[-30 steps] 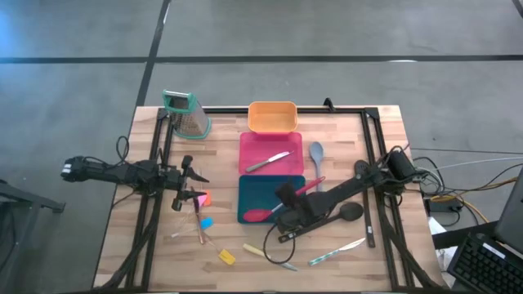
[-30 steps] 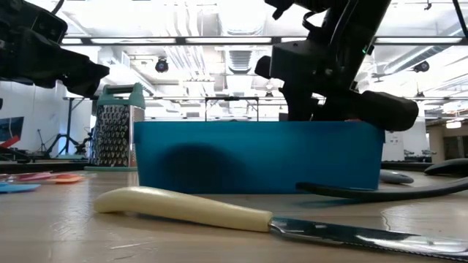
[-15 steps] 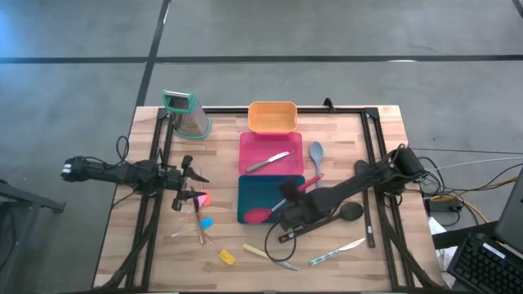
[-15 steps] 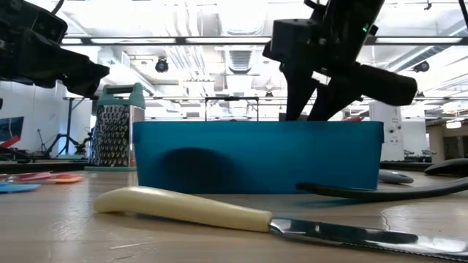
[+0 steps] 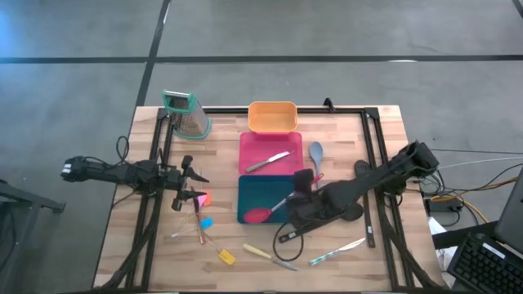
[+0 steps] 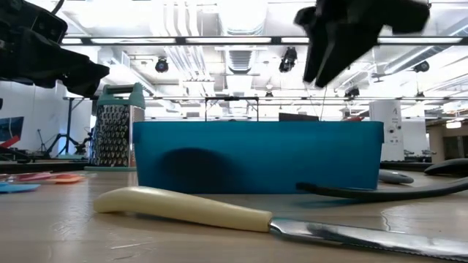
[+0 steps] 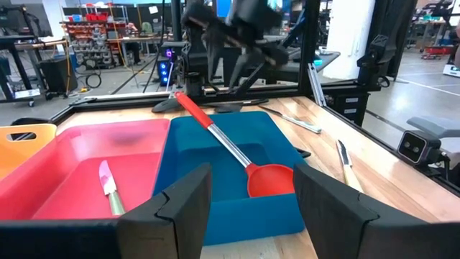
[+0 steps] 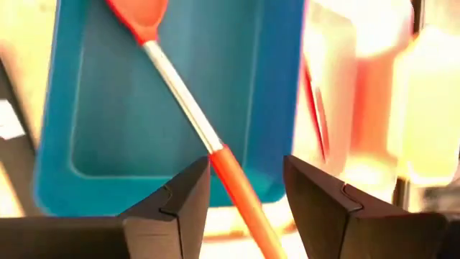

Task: Pick & Place Kitchen Items
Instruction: Put the gold knife into the red bin

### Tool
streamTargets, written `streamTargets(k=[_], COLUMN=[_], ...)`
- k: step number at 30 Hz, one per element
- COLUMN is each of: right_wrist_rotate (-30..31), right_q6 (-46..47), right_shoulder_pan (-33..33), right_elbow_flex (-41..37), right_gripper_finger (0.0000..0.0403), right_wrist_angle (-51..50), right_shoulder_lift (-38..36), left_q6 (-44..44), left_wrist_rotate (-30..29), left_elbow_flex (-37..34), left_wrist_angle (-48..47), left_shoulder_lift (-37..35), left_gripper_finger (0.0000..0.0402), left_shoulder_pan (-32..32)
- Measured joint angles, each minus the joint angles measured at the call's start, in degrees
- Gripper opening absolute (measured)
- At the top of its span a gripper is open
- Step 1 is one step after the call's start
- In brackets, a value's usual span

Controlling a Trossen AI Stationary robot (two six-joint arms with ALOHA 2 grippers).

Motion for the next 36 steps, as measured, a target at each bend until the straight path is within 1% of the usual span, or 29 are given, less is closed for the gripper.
streamTargets(k=[3, 5, 7, 10, 14, 17, 19, 23, 28, 32, 36], right_wrist_rotate=[-0.8, -3.0, -4.7, -5.5, -9.0, -9.2, -8.4, -3.5, -3.2, -3.2, -3.2], right_q6=[6.1, 8.4, 9.4, 12.1, 14.2, 15.7, 14.4, 9.9, 2.4, -1.7, -3.8], right_shoulder_pan=[0.1, 0.1, 0.1, 0.4, 0.5, 0.8, 1.2, 2.8, 3.3, 2.9, 2.9], right_elbow_flex=[0.5, 0.4, -0.4, -2.0, -4.1, -4.5, -4.6, -5.6, -10.0, -14.3, -18.8], right_gripper_finger=[0.0156, 0.0145, 0.0132, 0.0109, 0.0077, 0.0054, 0.0038, 0.0012, 0.0008, 0.0008, 0.0008], right_wrist_angle=[-3.7, -4.4, -4.4, -3.6, -3.0, -3.5, -3.1, 0.7, 9.6, 14.2, 16.9], right_shoulder_lift=[-3.0, -5.7, -8.3, -11.9, -16.2, -18.8, -20.9, -25.6, -32.3, -37.6, -43.5], left_q6=[0.0, 0.0, 0.0, 0.0, 0.0, 0.0, 0.0, 0.0, 0.0, 0.0, 0.0], left_wrist_rotate=[0.0, 0.0, 0.0, 0.0, 0.0, 0.0, 0.0, 0.0, 0.0, 0.0, 0.0], left_elbow_flex=[0.0, 0.0, 0.0, 0.0, 0.0, 0.0, 0.0, 0.0, 0.0, 0.0, 0.0], left_wrist_angle=[0.0, 0.0, 0.0, 0.0, 0.0, 0.0, 0.0, 0.0, 0.0, 0.0, 0.0], left_shoulder_lift=[0.0, 0.0, 0.0, 0.0, 0.0, 0.0, 0.0, 0.0, 0.0, 0.0, 0.0], left_gripper_finger=[0.0202, 0.0202, 0.0202, 0.0202, 0.0202, 0.0202, 0.0202, 0.0202, 0.0202, 0.0202, 0.0202], left_shoulder_pan=[0.0, 0.0, 0.0, 0.0, 0.0, 0.0, 0.0, 0.0, 0.0, 0.0, 0.0])
